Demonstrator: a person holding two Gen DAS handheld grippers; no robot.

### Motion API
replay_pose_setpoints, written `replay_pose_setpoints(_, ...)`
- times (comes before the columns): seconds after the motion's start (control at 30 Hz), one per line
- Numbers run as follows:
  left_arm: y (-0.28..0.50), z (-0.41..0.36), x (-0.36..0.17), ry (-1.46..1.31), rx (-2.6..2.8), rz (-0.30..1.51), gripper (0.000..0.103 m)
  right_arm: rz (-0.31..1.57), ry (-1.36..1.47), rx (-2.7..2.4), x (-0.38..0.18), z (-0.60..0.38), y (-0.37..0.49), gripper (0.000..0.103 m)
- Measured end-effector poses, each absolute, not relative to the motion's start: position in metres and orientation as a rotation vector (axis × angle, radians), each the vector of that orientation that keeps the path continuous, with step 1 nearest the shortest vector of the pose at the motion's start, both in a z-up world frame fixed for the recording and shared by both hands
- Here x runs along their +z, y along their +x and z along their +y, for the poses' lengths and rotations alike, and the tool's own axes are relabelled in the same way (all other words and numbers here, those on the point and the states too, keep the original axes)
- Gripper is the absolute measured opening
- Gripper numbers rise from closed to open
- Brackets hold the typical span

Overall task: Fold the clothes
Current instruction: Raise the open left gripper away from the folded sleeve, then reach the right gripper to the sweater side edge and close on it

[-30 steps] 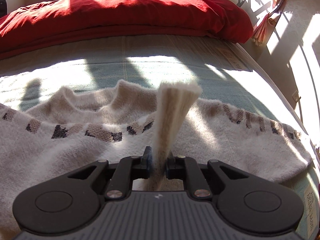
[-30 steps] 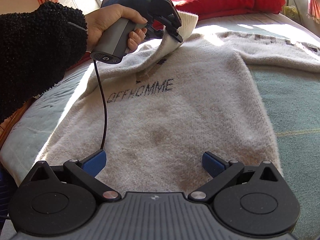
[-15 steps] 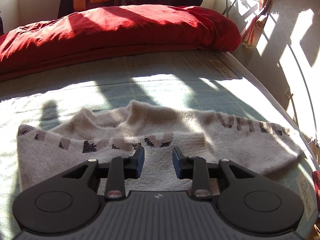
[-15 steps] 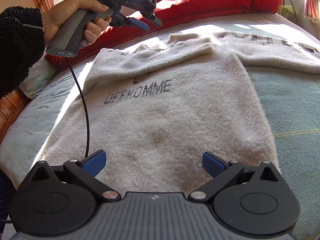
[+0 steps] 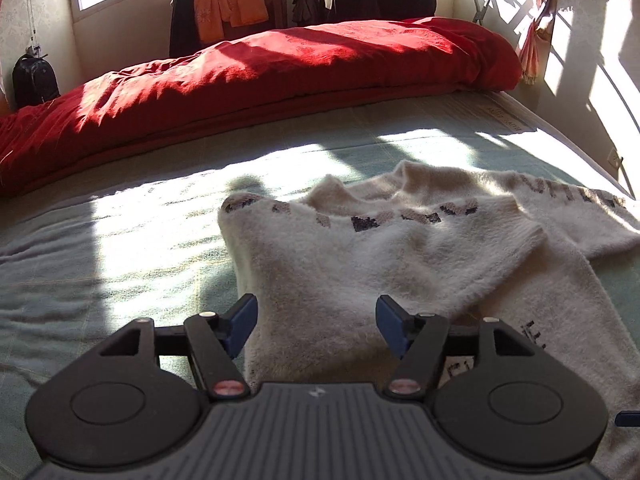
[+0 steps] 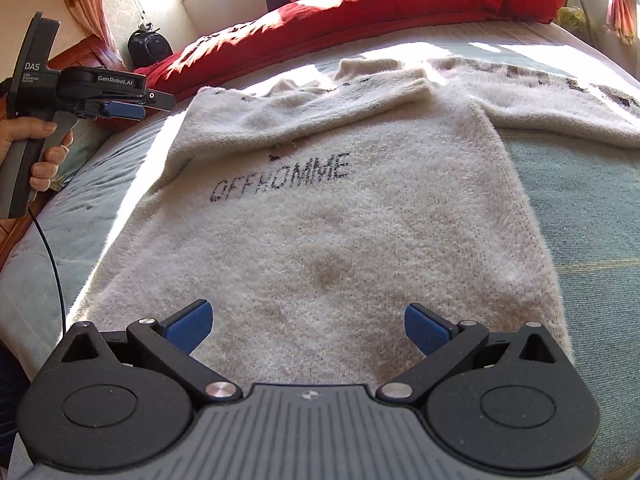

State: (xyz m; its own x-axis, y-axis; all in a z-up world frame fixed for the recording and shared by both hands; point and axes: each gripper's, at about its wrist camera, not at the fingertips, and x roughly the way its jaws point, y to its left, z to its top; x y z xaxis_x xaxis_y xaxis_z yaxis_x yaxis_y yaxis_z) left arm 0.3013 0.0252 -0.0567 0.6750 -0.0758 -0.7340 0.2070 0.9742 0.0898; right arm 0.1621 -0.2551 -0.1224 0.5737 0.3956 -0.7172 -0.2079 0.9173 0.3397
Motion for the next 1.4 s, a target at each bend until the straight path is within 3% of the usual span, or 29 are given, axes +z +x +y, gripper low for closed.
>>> replay_pose_setpoints(0.3,0.301,0.025,-0.123,0.34,-0.1,0.77,0.074,0.936,0.128,0.337,-0.121,-0.227,0.169,0.103)
replay_pose_setpoints(0.53,0.316,0.065,-0.122,0.221,0.019,0.692,0.076,0.958,0.064,0.359,-0.12,-0.203,0.173,0.103)
replay_pose_setpoints(0.97,0.3,0.137,-0.117,-0.072,-0.025,0.729,0.076,0.97,0.029,0.378,-0.112,-0.188,0.18,0.103)
replay_pose_setpoints(1.17,0.283,0.147,-0.098,-0.119,-0.089,0.668,0.079,0.945,0.24,0.448,-0.093,-0.21,0.21,0.103)
replay_pose_setpoints(1.4,0.289,0.134,-0.125,-0.104,-0.108,0.692,0.079,0.87,0.443,0.466,-0.075,-0.234,0.274,0.103)
